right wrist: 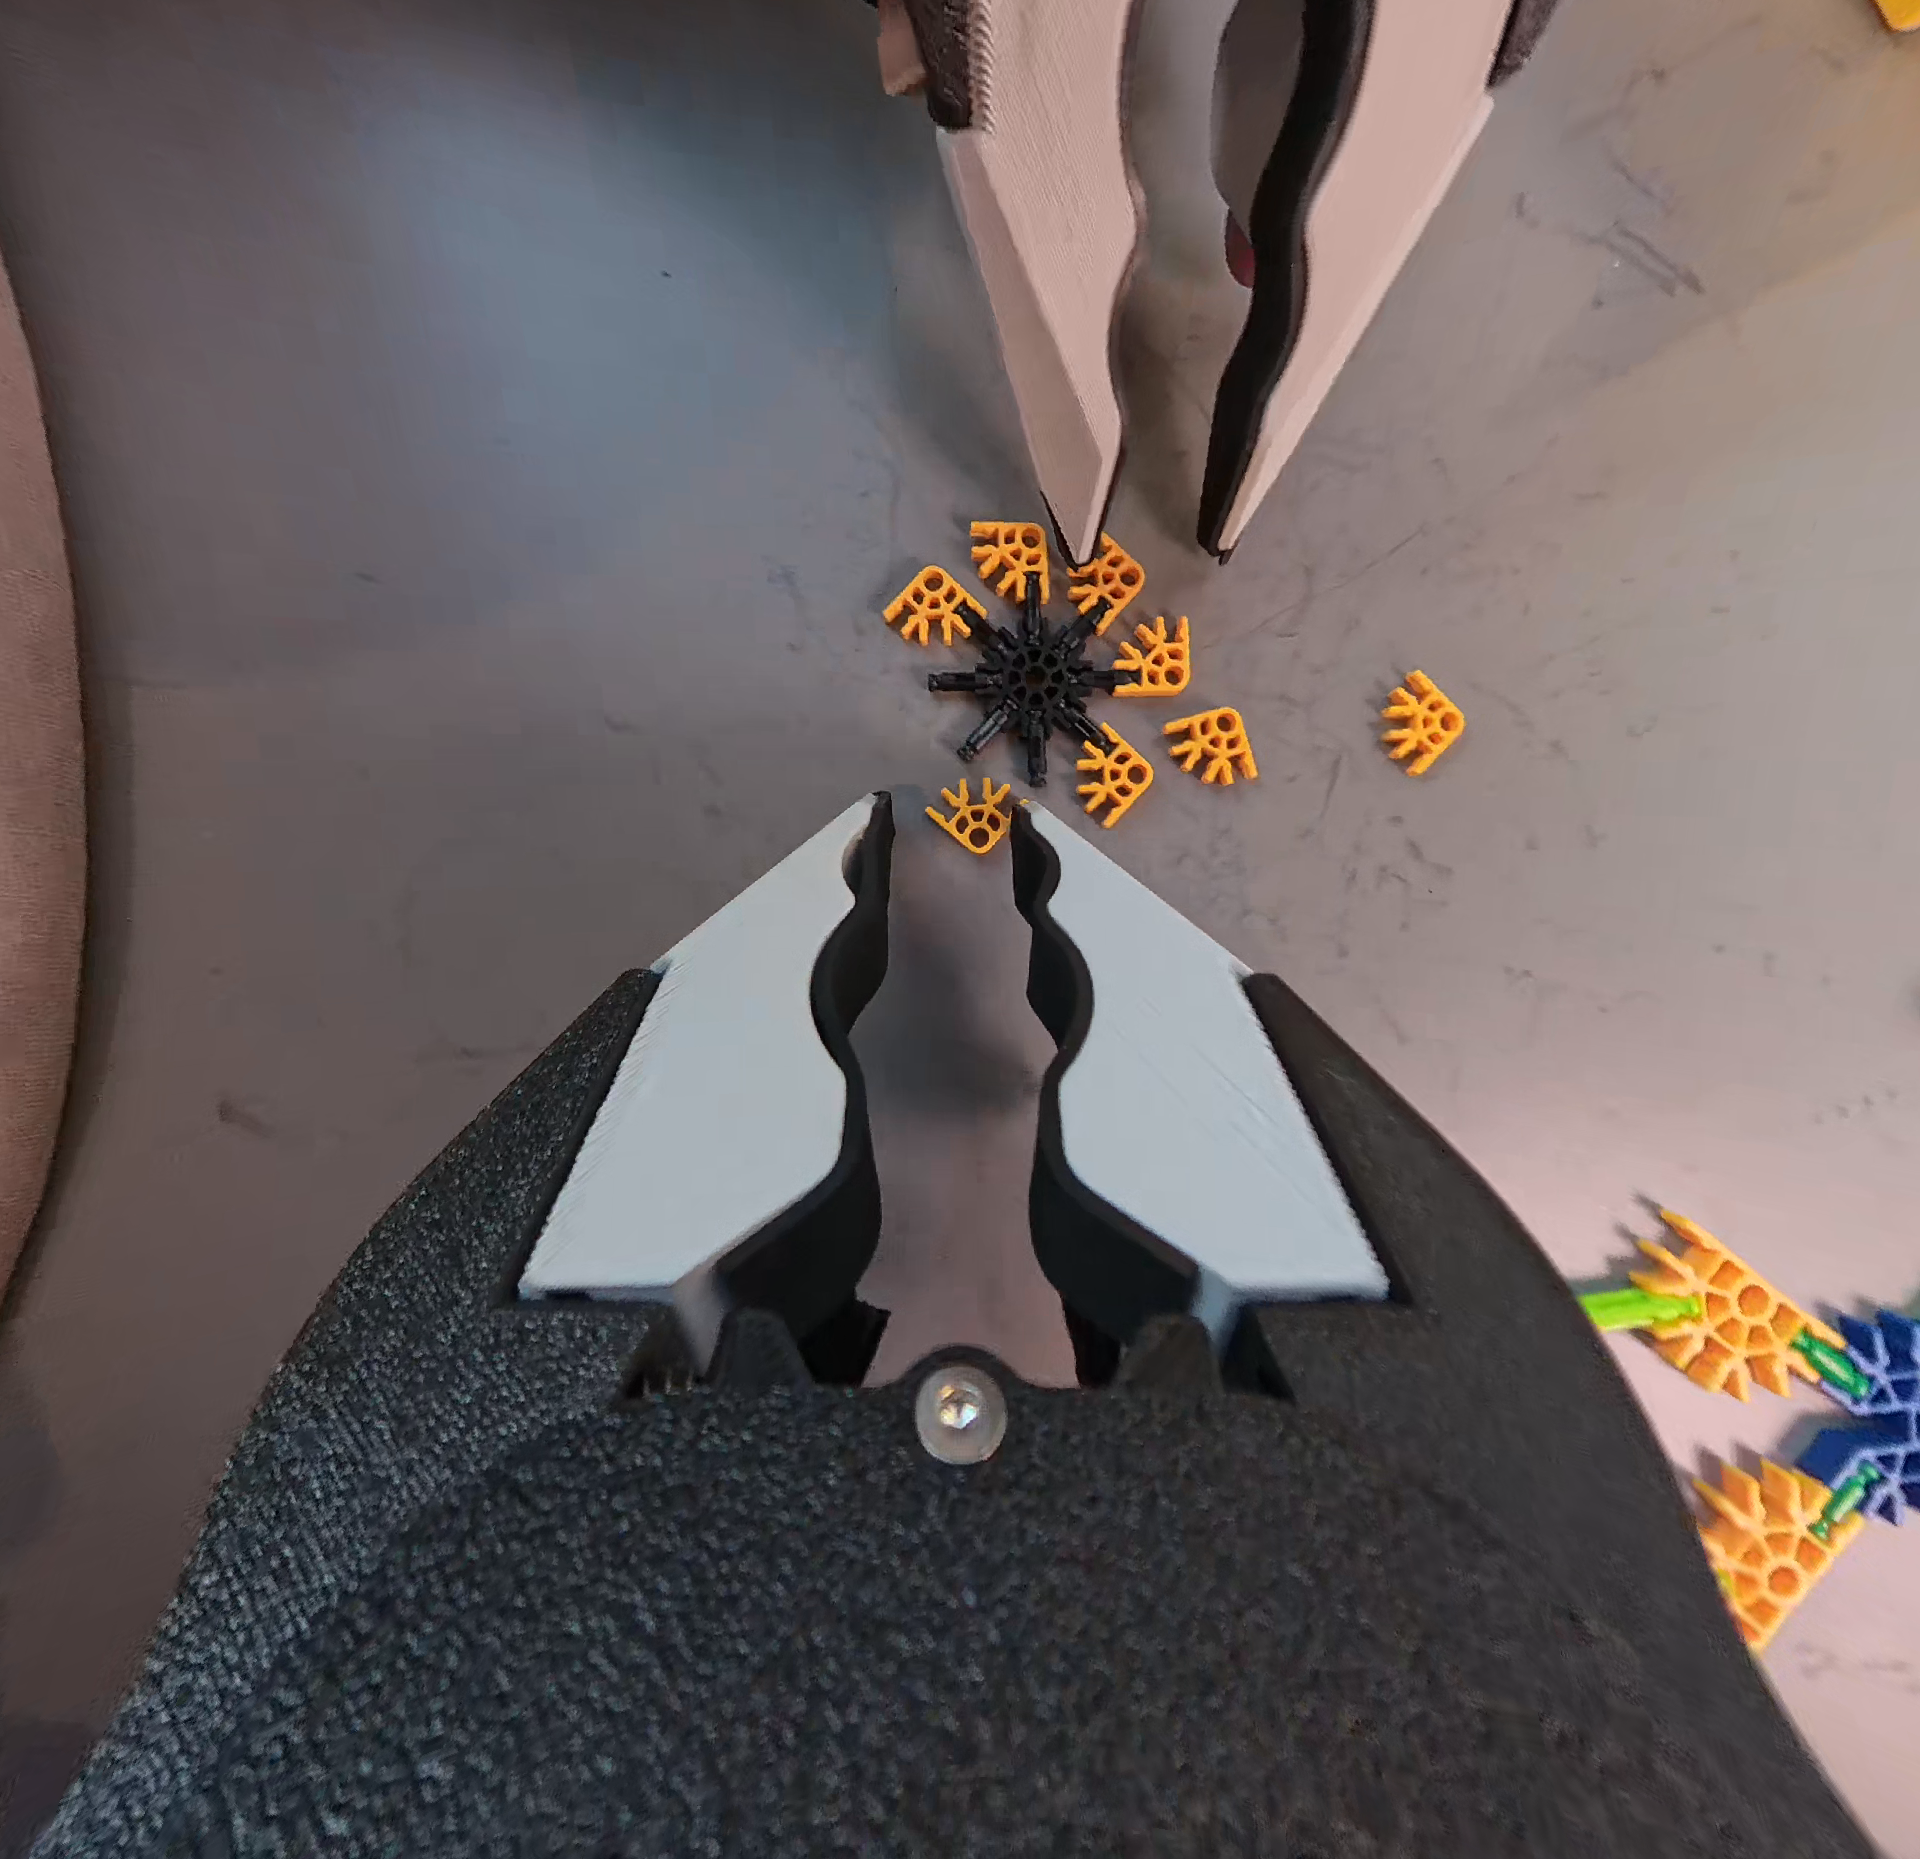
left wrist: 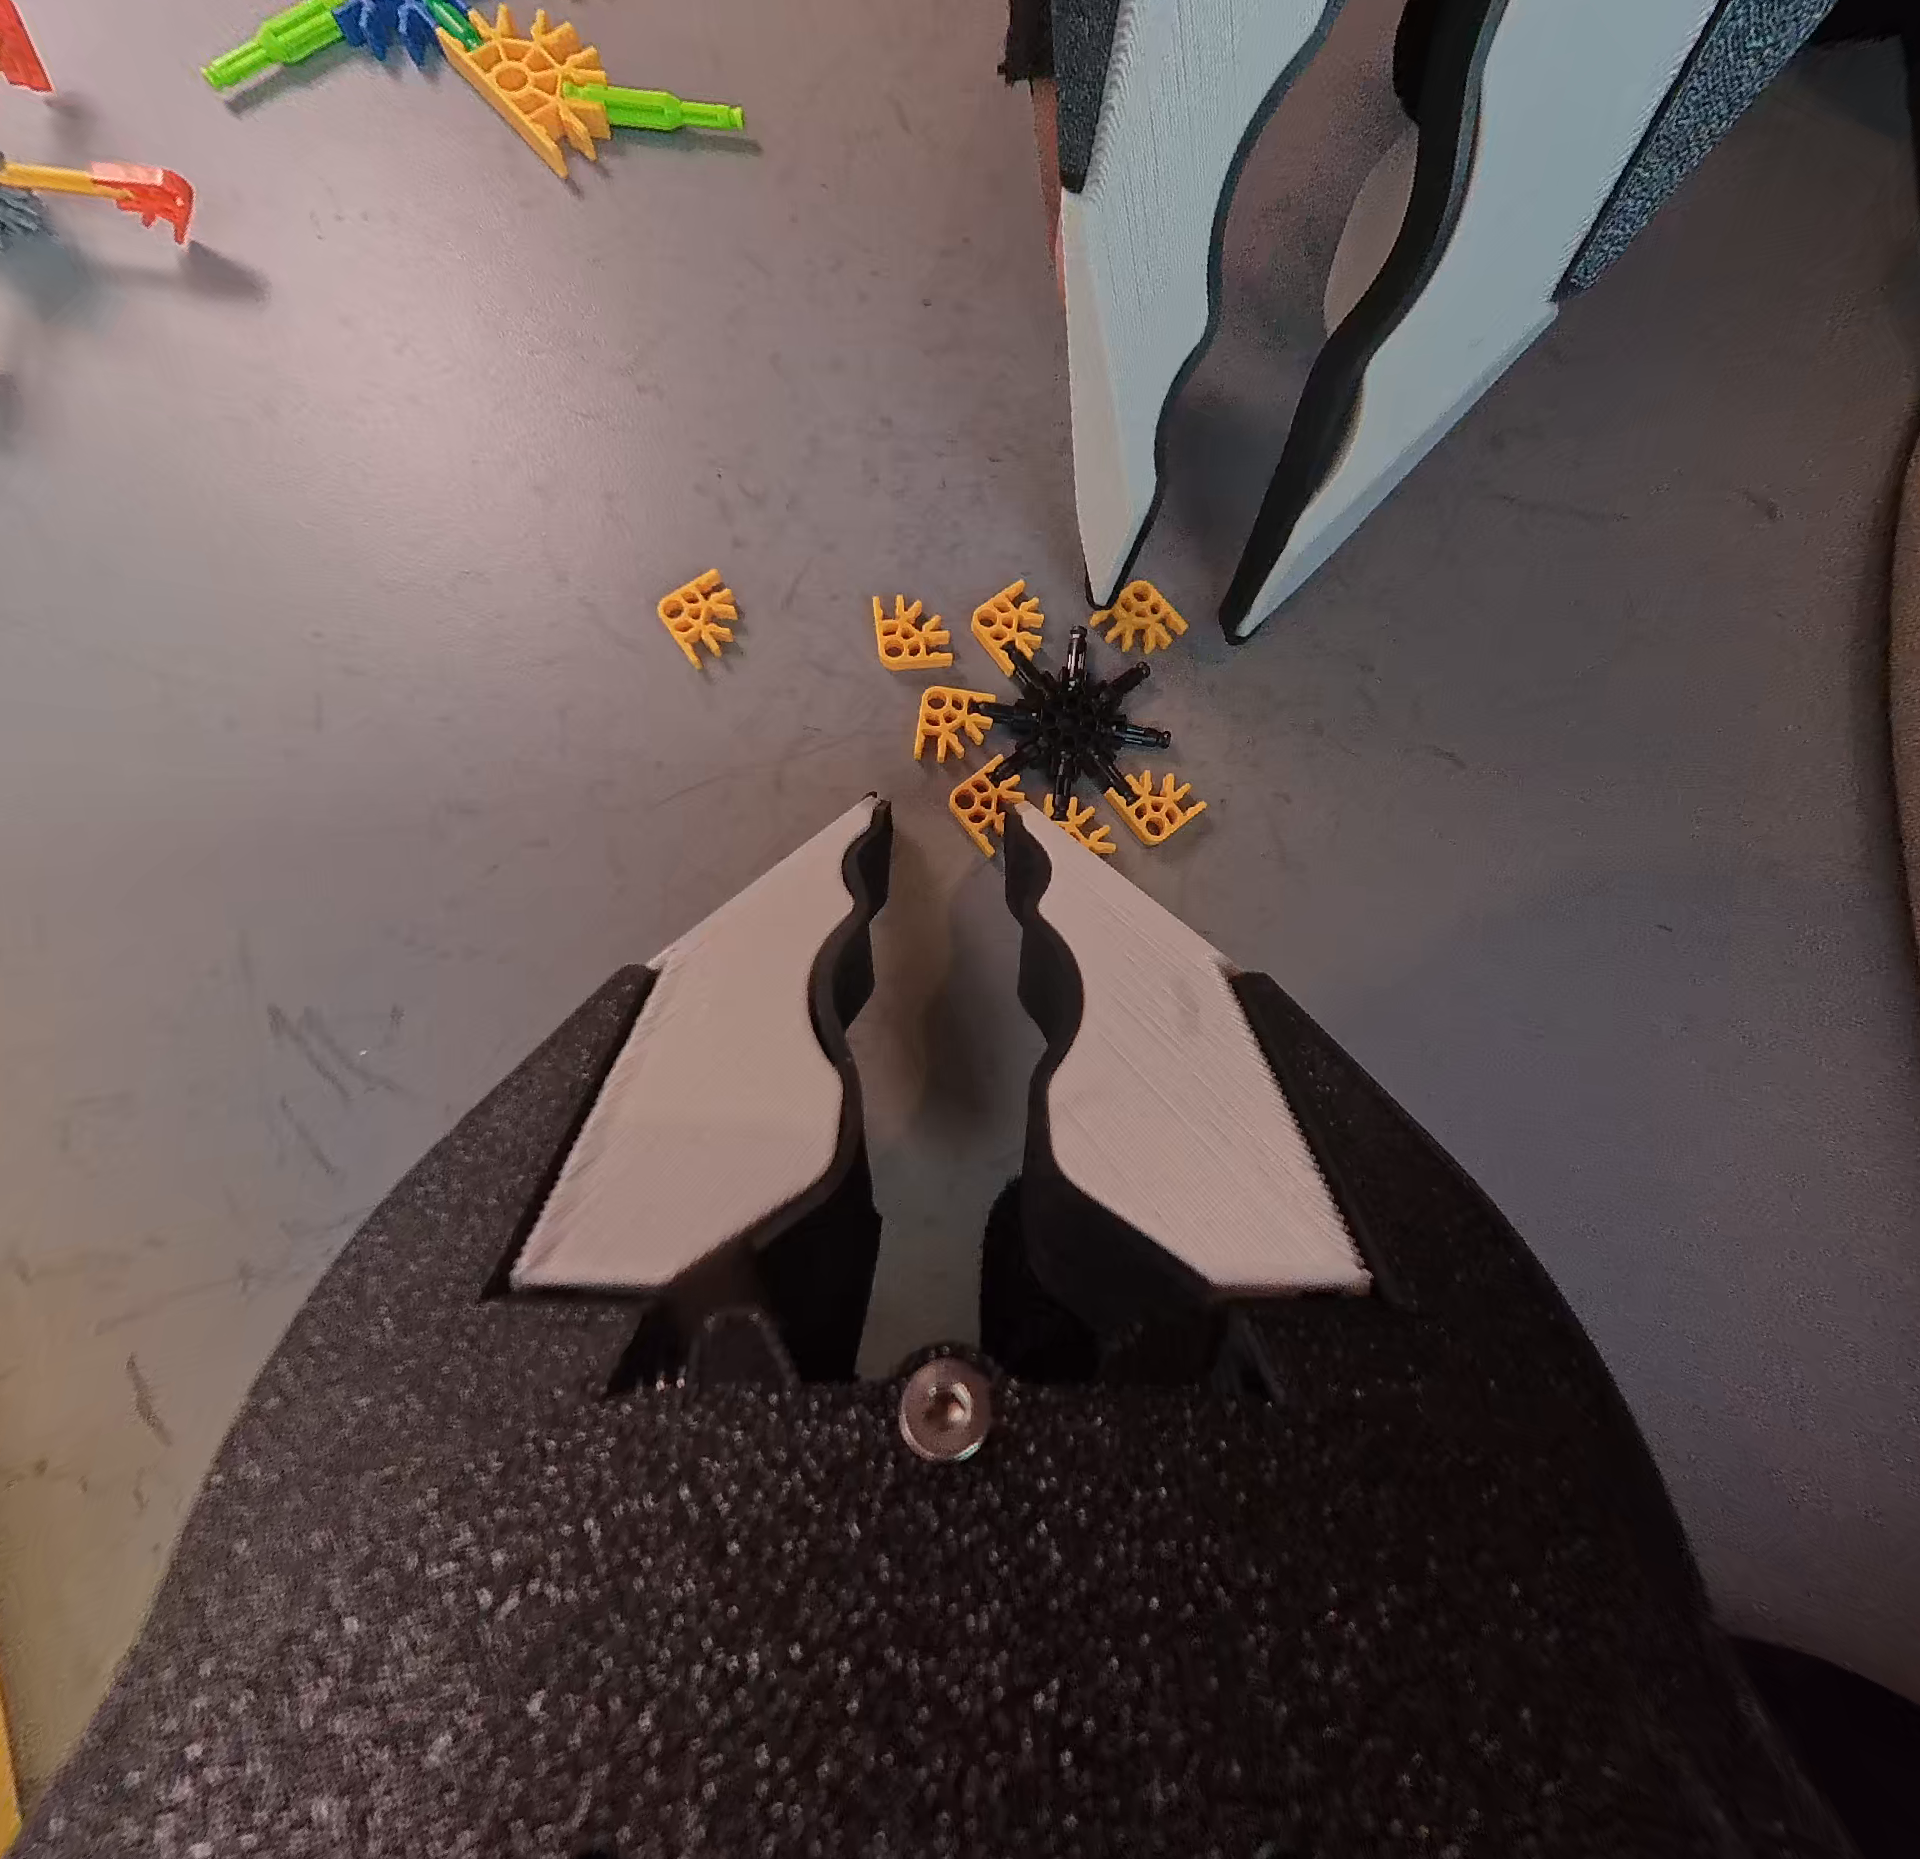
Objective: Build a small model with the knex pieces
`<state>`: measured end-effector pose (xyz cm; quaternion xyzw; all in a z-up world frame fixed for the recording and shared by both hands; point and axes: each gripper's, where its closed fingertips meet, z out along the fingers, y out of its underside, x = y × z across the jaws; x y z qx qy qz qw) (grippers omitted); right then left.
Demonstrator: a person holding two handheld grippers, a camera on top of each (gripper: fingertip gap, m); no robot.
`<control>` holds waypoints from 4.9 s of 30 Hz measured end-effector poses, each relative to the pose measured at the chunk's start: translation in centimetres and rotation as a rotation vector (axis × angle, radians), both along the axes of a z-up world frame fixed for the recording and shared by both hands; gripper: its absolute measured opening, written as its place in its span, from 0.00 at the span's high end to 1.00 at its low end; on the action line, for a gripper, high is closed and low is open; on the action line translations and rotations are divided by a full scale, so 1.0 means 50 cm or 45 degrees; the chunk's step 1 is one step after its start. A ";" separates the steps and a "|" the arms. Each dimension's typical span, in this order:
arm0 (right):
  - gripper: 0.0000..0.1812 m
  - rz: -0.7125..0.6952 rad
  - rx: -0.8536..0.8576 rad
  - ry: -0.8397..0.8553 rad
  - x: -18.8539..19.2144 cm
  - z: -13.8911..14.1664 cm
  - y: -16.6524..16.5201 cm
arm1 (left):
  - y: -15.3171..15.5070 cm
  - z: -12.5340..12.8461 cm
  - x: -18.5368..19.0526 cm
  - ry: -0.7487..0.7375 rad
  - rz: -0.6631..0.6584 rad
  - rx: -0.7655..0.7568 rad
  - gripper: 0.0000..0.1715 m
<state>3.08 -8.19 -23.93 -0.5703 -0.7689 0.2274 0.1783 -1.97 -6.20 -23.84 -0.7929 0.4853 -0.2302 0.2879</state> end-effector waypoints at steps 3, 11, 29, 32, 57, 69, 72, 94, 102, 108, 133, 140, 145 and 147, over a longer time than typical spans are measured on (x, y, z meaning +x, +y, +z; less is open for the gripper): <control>0.88 0.029 0.020 0.022 -0.004 -0.001 -0.001 | -0.001 0.002 0.000 0.001 -0.003 0.009 0.87; 0.89 -0.053 -0.010 -0.020 -0.009 -0.005 0.001 | -0.005 0.019 0.012 -0.049 -0.018 0.017 0.87; 0.93 0.291 0.032 0.130 0.014 0.016 -0.016 | -0.061 0.001 0.068 -0.047 -0.211 -0.025 0.93; 0.93 0.333 0.010 0.099 0.022 0.008 -0.026 | -0.067 0.001 0.073 -0.065 -0.232 -0.035 0.94; 0.92 0.368 -0.016 0.067 0.036 0.013 -0.035 | -0.074 0.001 0.088 -0.096 -0.265 -0.034 0.96; 1.00 0.289 0.020 -0.029 0.035 0.002 -0.028 | -0.070 0.001 0.088 -0.107 -0.250 -0.039 0.98; 1.00 0.242 0.018 -0.106 0.036 -0.002 -0.028 | -0.068 0.001 0.088 -0.120 -0.241 -0.049 0.99; 0.91 -0.011 0.028 0.144 0.000 0.022 0.058 | -0.051 0.030 0.066 -0.160 -0.189 -0.018 0.92; 0.87 -0.145 0.005 0.172 -0.046 0.007 0.095 | -0.058 -0.002 0.069 -0.072 -0.203 -0.046 0.80; 0.91 -0.115 -0.008 0.098 -0.052 -0.004 0.086 | -0.055 -0.004 0.065 -0.034 -0.181 -0.044 0.83; 0.93 0.032 -0.122 0.119 -0.025 0.036 0.041 | -0.046 0.019 0.012 0.011 -0.100 -0.058 0.83; 0.93 0.272 -0.099 -0.019 0.000 0.013 -0.069 | -0.043 0.001 0.020 -0.016 -0.103 -0.108 0.82; 0.93 0.150 -0.018 -0.044 0.000 0.002 -0.015 | -0.062 -0.001 0.024 -0.010 -0.156 -0.138 0.84; 0.93 0.094 0.033 -0.039 -0.001 0.002 0.014 | -0.068 0.000 0.025 -0.015 -0.171 -0.149 0.84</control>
